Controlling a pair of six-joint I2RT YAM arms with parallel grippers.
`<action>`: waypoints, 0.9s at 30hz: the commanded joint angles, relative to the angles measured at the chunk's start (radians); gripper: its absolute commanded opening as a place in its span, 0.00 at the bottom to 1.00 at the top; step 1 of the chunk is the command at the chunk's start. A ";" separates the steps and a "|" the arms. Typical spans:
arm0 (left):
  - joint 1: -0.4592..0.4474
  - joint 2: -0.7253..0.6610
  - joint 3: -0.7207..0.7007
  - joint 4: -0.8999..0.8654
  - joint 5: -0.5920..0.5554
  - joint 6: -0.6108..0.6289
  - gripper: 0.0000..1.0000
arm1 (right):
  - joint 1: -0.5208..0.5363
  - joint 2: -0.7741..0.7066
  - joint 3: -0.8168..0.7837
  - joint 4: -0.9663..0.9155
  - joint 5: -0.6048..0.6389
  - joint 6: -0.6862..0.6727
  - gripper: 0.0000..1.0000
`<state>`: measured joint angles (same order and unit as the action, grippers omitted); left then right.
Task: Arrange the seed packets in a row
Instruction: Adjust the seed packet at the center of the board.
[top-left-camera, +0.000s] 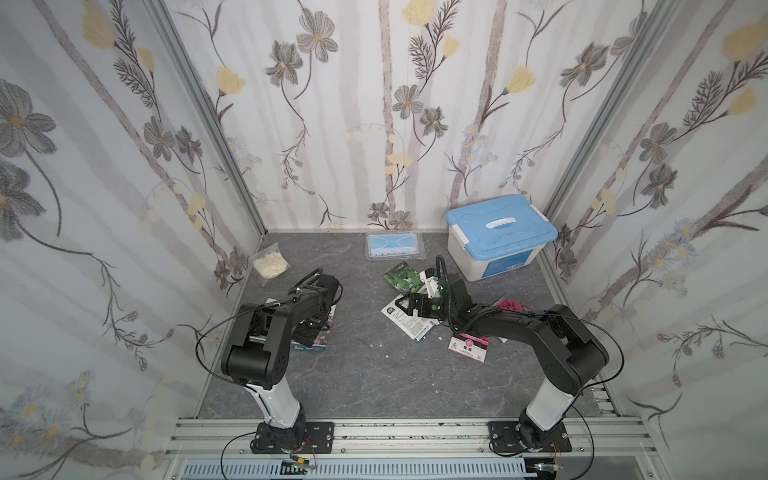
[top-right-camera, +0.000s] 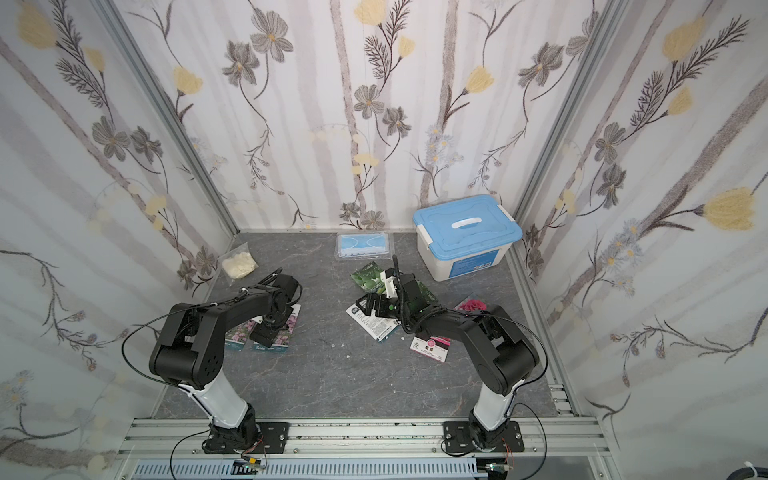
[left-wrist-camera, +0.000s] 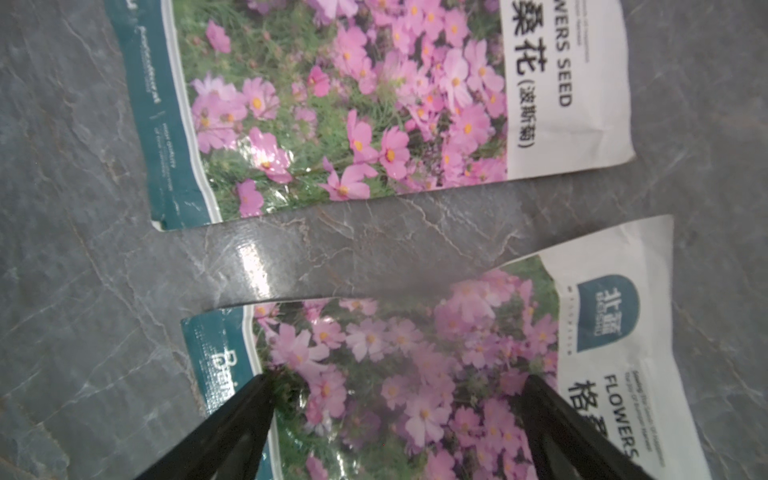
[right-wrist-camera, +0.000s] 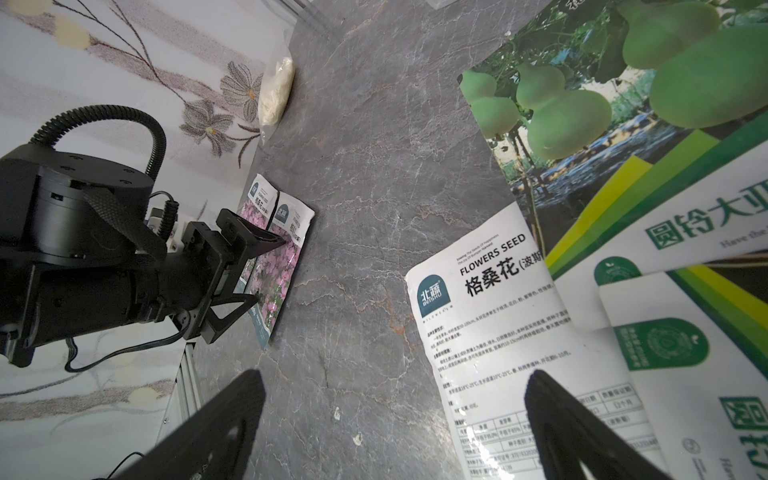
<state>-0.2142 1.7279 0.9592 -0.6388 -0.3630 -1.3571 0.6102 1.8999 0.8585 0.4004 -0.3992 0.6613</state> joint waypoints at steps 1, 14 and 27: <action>0.003 -0.008 0.001 0.019 0.024 0.024 0.96 | 0.001 0.009 0.007 0.051 -0.013 0.000 0.99; -0.013 -0.117 0.056 0.015 0.062 0.093 0.97 | 0.002 -0.018 0.008 0.046 -0.018 -0.002 0.99; -0.156 -0.163 0.032 0.193 0.122 0.176 0.97 | -0.047 -0.064 -0.019 0.023 -0.032 0.026 0.99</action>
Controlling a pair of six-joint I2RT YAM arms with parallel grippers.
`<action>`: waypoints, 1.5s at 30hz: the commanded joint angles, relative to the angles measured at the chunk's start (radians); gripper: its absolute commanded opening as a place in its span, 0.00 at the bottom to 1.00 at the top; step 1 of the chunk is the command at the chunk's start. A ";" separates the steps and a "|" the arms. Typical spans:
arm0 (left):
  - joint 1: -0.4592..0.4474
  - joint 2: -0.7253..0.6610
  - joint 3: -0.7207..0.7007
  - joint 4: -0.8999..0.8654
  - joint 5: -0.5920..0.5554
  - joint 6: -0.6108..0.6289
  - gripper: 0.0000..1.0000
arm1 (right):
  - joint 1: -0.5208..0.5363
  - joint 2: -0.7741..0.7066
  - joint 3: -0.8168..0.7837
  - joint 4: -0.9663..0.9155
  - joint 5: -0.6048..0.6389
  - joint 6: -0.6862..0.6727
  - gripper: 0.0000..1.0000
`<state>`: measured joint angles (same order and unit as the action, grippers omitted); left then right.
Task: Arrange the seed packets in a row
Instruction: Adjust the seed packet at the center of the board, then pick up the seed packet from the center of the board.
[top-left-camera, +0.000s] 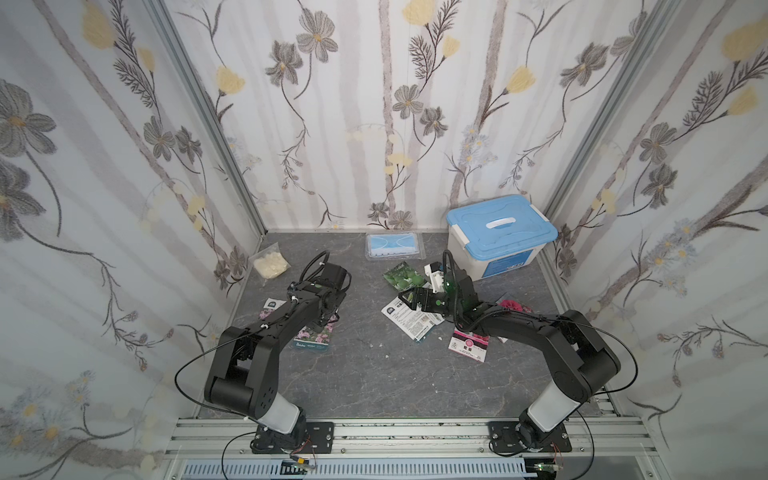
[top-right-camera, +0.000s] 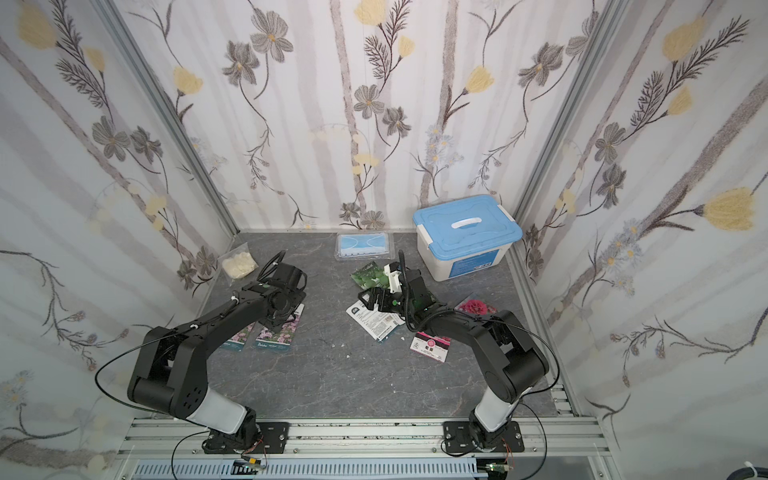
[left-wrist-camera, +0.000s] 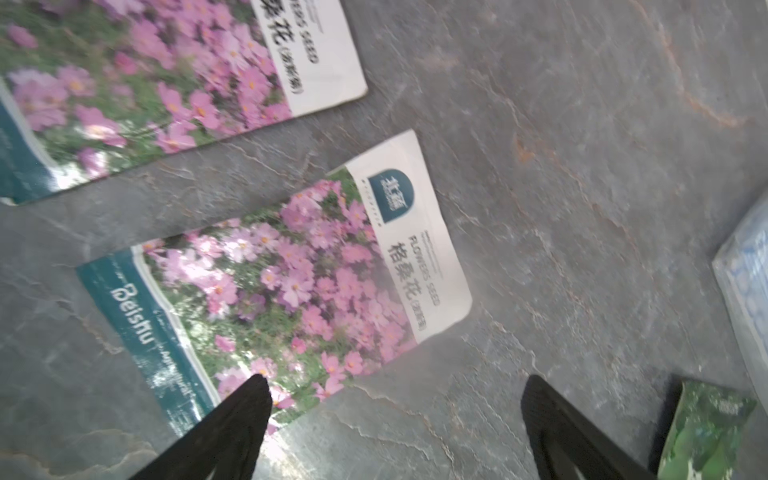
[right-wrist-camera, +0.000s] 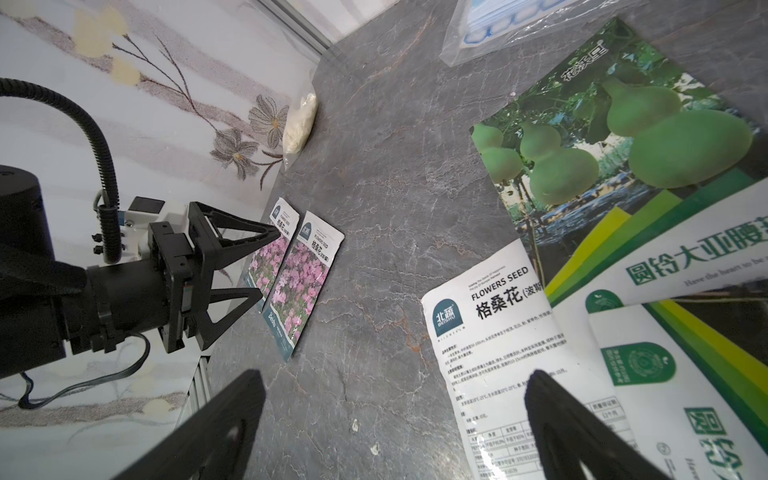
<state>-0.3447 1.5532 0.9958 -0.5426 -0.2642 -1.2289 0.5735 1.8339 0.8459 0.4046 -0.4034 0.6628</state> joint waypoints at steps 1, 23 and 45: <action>-0.040 0.020 -0.009 0.132 0.035 0.065 0.97 | -0.019 0.006 -0.010 0.017 -0.032 0.027 0.99; -0.202 0.273 -0.121 0.814 0.369 0.139 0.96 | -0.045 0.066 -0.093 0.087 -0.072 0.124 0.96; -0.204 0.343 -0.097 0.810 0.545 0.222 0.83 | -0.047 0.116 -0.222 0.210 -0.090 0.229 0.91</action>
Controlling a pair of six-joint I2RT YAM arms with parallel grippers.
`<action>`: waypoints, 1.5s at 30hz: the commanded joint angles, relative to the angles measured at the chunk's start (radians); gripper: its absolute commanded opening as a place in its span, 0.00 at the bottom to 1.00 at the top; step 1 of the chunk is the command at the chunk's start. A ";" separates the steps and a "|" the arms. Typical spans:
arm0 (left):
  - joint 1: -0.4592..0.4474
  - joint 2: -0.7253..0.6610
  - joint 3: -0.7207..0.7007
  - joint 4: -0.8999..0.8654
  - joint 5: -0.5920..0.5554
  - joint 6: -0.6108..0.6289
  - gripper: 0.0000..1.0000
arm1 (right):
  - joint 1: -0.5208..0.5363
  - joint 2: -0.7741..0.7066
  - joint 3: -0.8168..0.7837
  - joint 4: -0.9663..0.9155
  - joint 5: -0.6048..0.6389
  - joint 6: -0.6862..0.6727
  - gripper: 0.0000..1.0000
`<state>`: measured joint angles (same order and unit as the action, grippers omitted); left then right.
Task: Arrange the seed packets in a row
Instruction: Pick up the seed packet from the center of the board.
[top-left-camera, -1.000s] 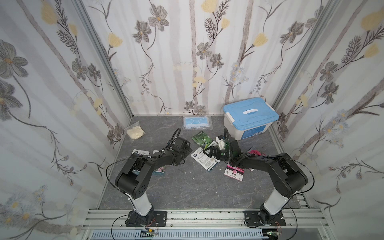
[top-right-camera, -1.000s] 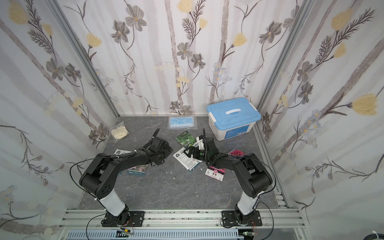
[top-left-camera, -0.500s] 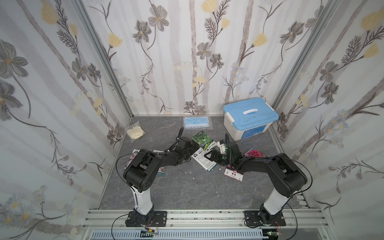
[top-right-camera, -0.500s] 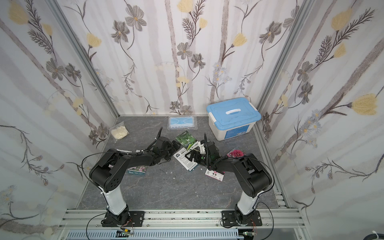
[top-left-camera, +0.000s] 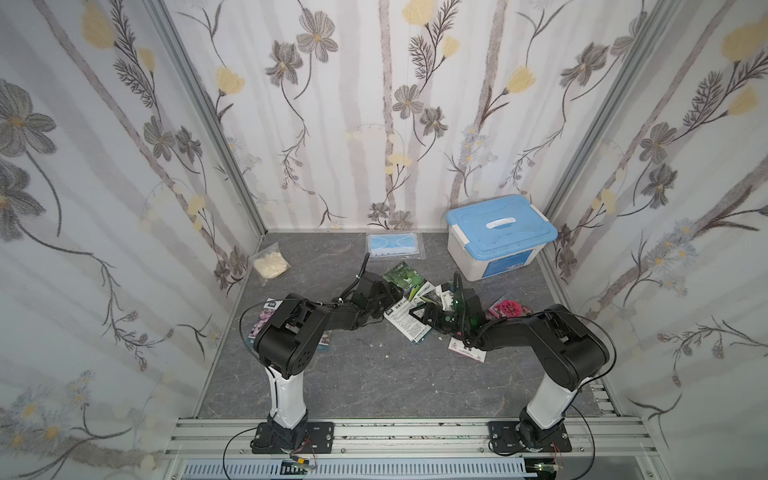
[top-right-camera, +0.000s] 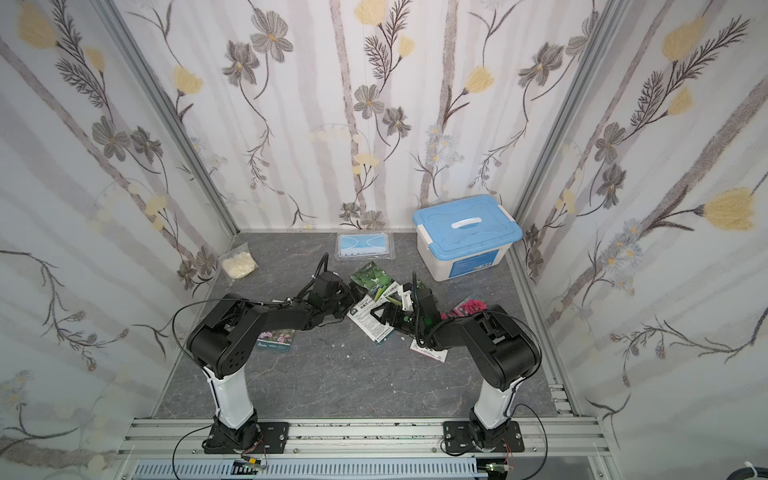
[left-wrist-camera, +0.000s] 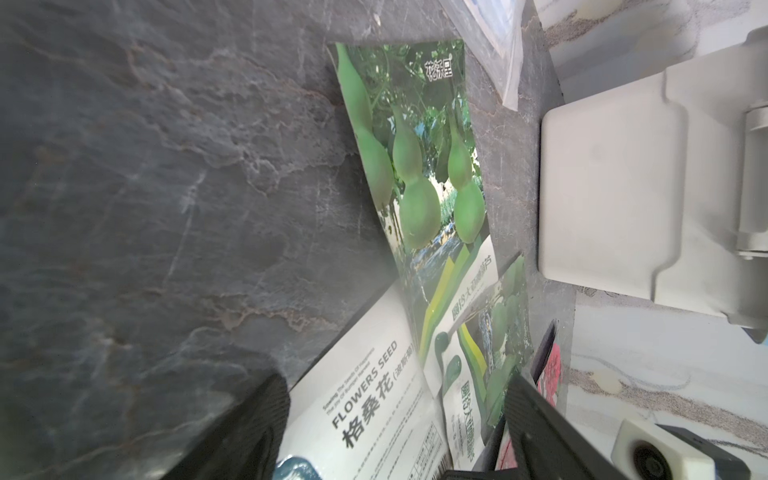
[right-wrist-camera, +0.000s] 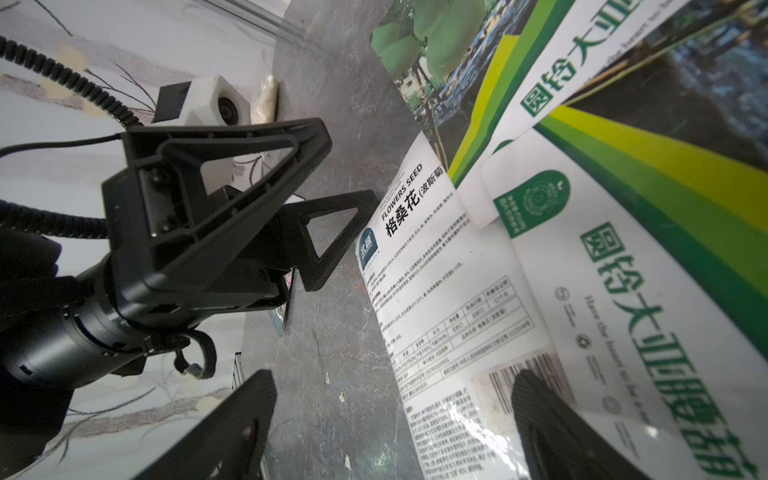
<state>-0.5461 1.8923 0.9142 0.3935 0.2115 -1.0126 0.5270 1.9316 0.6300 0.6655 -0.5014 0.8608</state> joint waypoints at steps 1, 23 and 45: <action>-0.003 0.001 -0.021 -0.128 0.077 0.009 0.82 | -0.002 0.022 -0.006 -0.048 0.007 0.034 0.91; -0.001 -0.037 -0.187 0.055 0.268 0.008 0.66 | -0.028 0.081 -0.030 0.026 -0.023 0.073 0.90; -0.001 -0.166 -0.208 0.034 0.259 -0.013 0.11 | -0.020 -0.021 -0.047 0.000 0.015 0.038 0.89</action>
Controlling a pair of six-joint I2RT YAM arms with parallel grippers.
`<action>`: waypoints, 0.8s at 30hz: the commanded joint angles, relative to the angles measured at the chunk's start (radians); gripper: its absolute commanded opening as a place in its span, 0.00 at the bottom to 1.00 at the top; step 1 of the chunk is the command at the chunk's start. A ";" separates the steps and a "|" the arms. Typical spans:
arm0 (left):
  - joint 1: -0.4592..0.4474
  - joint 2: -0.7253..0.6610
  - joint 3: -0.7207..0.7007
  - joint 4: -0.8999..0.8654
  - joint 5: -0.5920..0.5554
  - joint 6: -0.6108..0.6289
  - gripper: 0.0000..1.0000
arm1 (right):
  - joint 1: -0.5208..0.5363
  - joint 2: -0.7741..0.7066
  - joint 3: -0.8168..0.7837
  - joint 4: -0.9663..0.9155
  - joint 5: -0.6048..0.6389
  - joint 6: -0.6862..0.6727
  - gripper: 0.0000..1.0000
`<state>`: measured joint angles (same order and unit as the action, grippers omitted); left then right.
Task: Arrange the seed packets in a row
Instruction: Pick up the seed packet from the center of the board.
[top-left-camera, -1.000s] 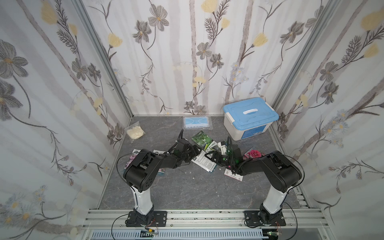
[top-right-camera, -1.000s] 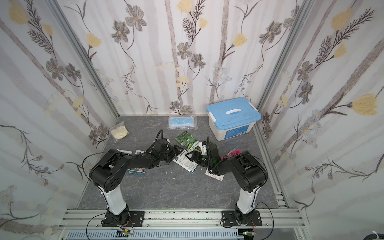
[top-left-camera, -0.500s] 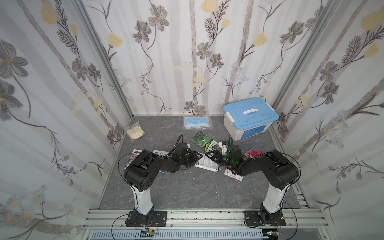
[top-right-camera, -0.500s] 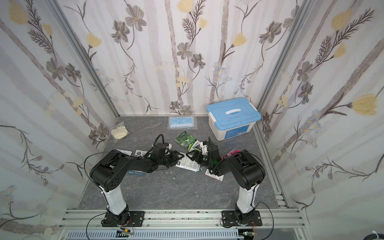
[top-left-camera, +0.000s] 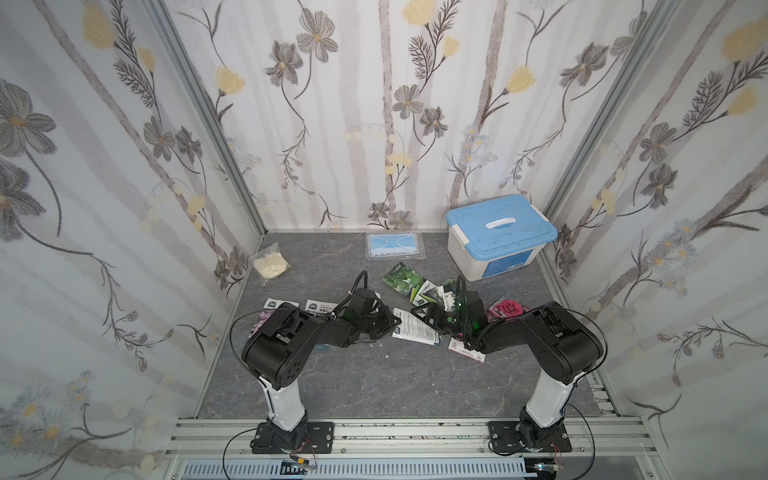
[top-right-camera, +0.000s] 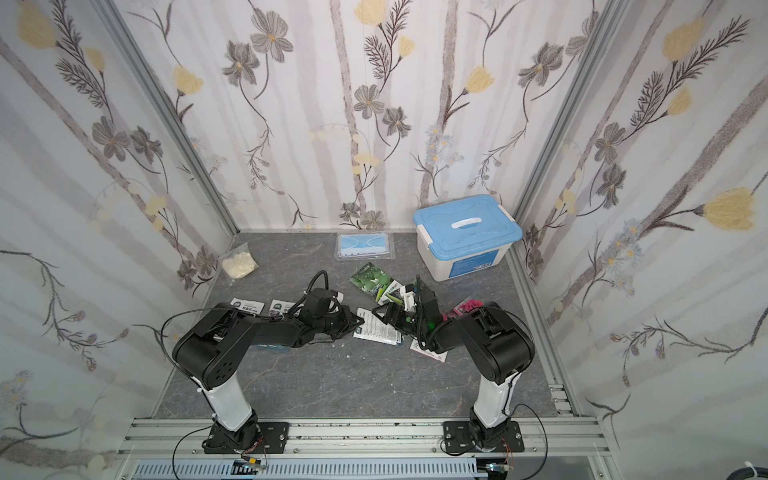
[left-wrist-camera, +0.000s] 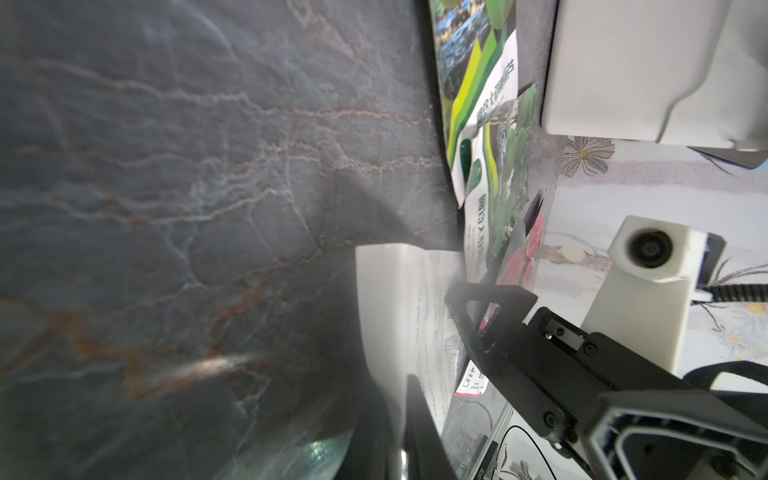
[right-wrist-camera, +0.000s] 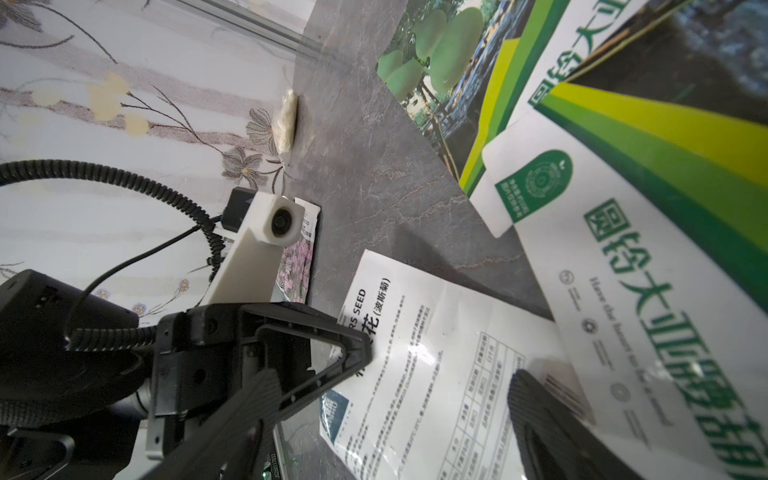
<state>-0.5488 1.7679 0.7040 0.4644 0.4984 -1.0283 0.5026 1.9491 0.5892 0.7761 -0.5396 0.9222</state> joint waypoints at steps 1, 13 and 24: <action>0.003 -0.066 0.004 -0.058 -0.037 0.009 0.10 | 0.008 -0.066 -0.004 -0.137 0.070 -0.041 0.89; 0.089 -0.355 0.171 -0.661 -0.183 0.145 0.15 | 0.150 -0.516 -0.013 -0.391 0.448 -0.462 0.93; 0.175 -0.373 0.307 -0.863 -0.137 0.185 0.18 | 0.489 -0.492 -0.092 -0.167 0.816 -0.809 0.94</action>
<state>-0.3794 1.4067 0.9905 -0.3317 0.3462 -0.8711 0.9550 1.4231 0.4965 0.4969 0.1436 0.2398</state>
